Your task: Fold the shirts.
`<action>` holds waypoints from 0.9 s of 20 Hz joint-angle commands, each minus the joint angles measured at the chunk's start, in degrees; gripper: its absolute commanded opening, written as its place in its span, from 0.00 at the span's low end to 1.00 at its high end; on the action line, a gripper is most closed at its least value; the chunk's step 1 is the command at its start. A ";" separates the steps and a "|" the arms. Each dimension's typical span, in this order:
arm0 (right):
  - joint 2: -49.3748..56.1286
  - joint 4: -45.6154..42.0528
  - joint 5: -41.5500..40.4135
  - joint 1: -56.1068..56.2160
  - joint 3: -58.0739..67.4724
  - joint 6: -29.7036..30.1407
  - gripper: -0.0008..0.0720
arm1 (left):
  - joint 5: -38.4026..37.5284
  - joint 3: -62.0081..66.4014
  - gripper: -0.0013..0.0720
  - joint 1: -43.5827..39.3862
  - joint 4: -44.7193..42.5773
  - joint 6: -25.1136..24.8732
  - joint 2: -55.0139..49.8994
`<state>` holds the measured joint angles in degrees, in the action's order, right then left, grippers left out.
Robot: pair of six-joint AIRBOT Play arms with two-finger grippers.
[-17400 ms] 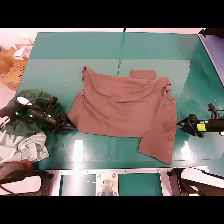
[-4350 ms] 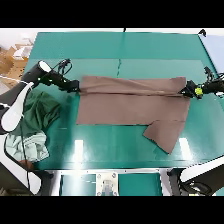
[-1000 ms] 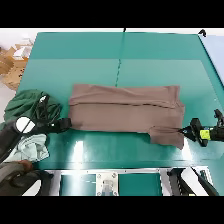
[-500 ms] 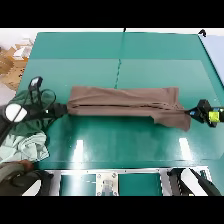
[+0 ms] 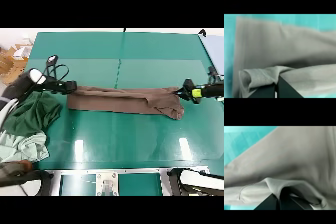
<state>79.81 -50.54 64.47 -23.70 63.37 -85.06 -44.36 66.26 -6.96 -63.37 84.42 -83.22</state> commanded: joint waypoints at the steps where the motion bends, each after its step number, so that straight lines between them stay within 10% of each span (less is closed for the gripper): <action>1: 11.37 2.05 -8.13 2.69 3.80 0.00 0.04 | 4.96 8.11 0.05 0.04 6.91 -3.82 -11.93; 2: 13.75 3.34 -10.60 2.84 4.57 0.24 0.04 | 6.91 9.53 0.05 0.04 8.13 -3.93 -13.81; 3: 15.85 4.76 -12.37 2.82 5.77 0.37 0.06 | 8.39 10.58 0.35 0.04 8.15 -3.91 -14.56; 4: 17.11 5.62 -12.15 2.43 7.61 1.53 0.23 | 9.38 11.67 0.92 0.09 8.02 -3.91 -14.58; 6: 17.27 5.49 -8.26 0.61 12.52 4.85 0.67 | 6.03 15.78 0.93 1.46 7.37 -3.91 -14.21; 9: 17.29 1.22 5.01 -5.09 20.70 9.31 0.83 | -7.65 23.91 0.93 6.03 6.34 -3.89 -14.21; 18: 28.26 2.49 16.90 -12.39 21.07 21.29 0.95 | -20.11 27.17 0.93 9.92 7.02 -3.28 -14.23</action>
<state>103.98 -50.54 76.71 -35.05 84.07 -69.10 -61.21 92.82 2.72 -56.71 80.97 -97.41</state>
